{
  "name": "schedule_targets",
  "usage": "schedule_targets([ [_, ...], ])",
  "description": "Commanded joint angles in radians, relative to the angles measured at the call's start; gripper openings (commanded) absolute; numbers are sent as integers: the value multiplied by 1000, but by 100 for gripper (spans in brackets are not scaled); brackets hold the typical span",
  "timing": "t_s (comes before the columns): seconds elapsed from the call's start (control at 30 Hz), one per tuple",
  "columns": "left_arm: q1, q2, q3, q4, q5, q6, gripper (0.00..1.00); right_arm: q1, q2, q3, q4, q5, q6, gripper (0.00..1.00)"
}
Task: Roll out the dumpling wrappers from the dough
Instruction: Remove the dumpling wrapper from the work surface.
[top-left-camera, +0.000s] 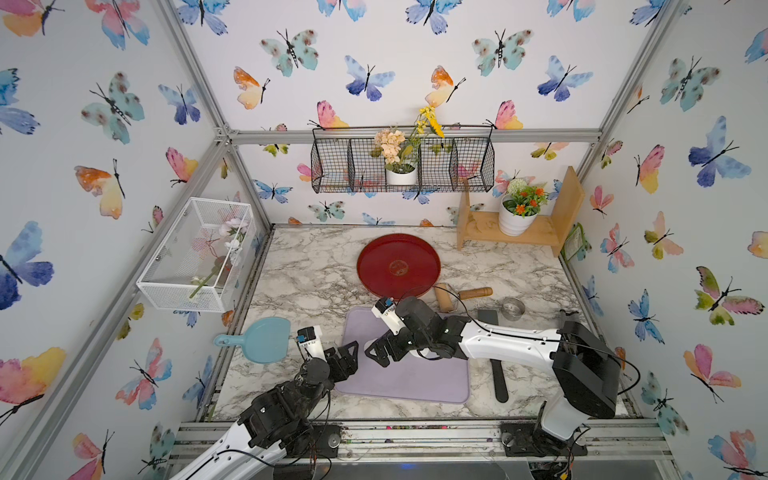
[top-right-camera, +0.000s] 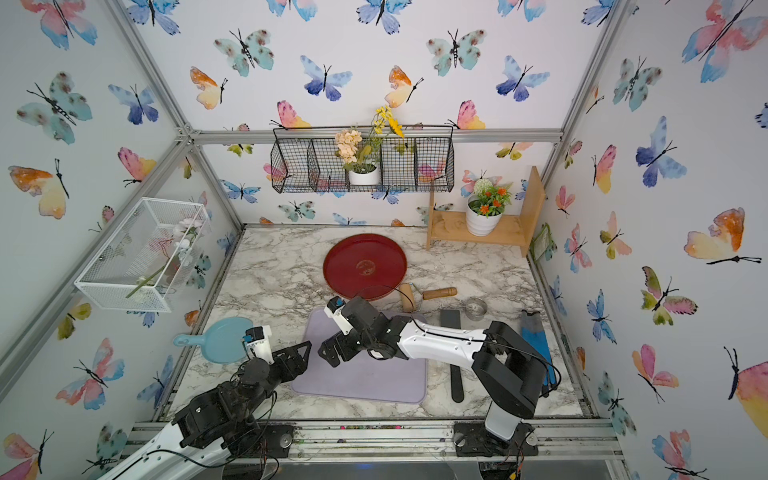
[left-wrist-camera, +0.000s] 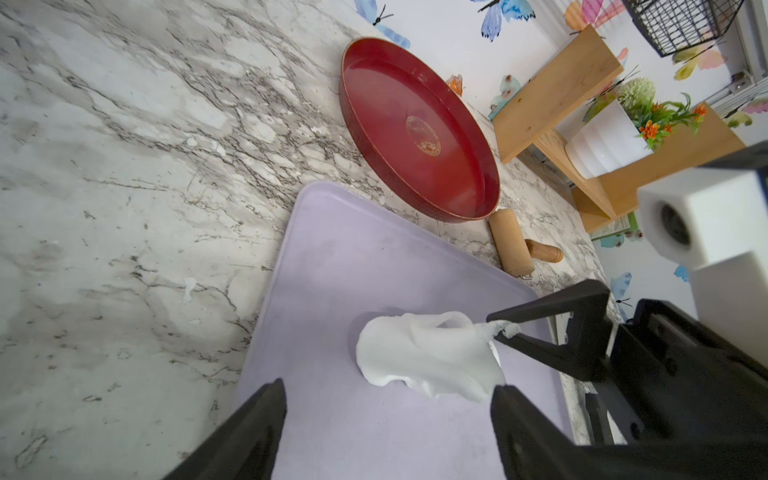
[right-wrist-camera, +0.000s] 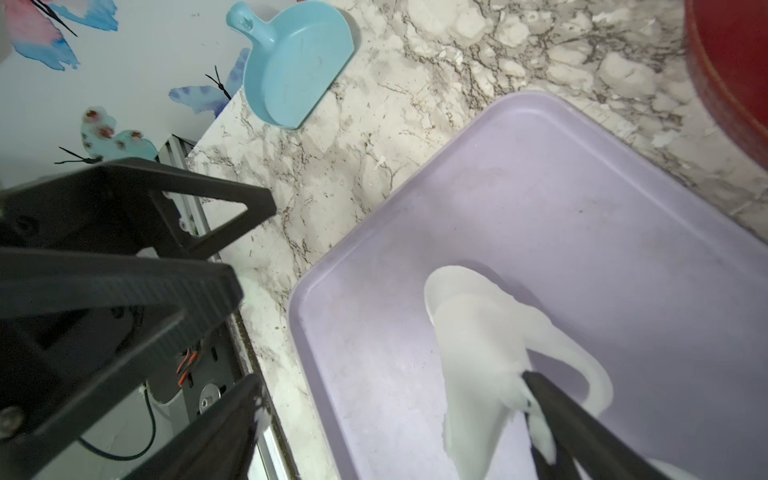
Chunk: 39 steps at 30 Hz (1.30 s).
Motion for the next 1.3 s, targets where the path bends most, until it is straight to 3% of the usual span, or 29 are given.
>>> schedule_targets([
  [0.0, 4, 44, 10, 70, 74, 14, 80, -8, 15, -25, 33, -86, -43, 95],
  [0.1, 5, 91, 7, 106, 116, 33, 76, -8, 7, -53, 78, -150, -69, 93],
  [0.33, 53, 186, -3, 172, 272, 130, 76, -20, -28, -122, 159, -235, -117, 89],
  [0.47, 169, 236, -50, 291, 488, 112, 74, -40, -10, -125, 169, -264, -112, 88],
  [0.57, 295, 273, -98, 390, 679, 79, 66, -43, -8, -135, 193, -278, -112, 88],
  [0.63, 342, 290, -109, 420, 748, 78, 65, -43, -5, -143, 210, -292, -111, 88],
  [0.77, 349, 319, -79, 417, 761, 98, 69, -43, 9, -140, 222, -319, -110, 87],
  [0.93, 348, 393, -67, 440, 793, 98, 67, -43, 12, -140, 234, -332, -110, 86],
  [1.17, 349, 485, -37, 435, 812, 123, 58, -44, 15, -138, 225, -328, -112, 87],
  [1.27, 349, 513, -40, 464, 824, 124, 50, -43, 20, -135, 222, -327, -111, 86],
])
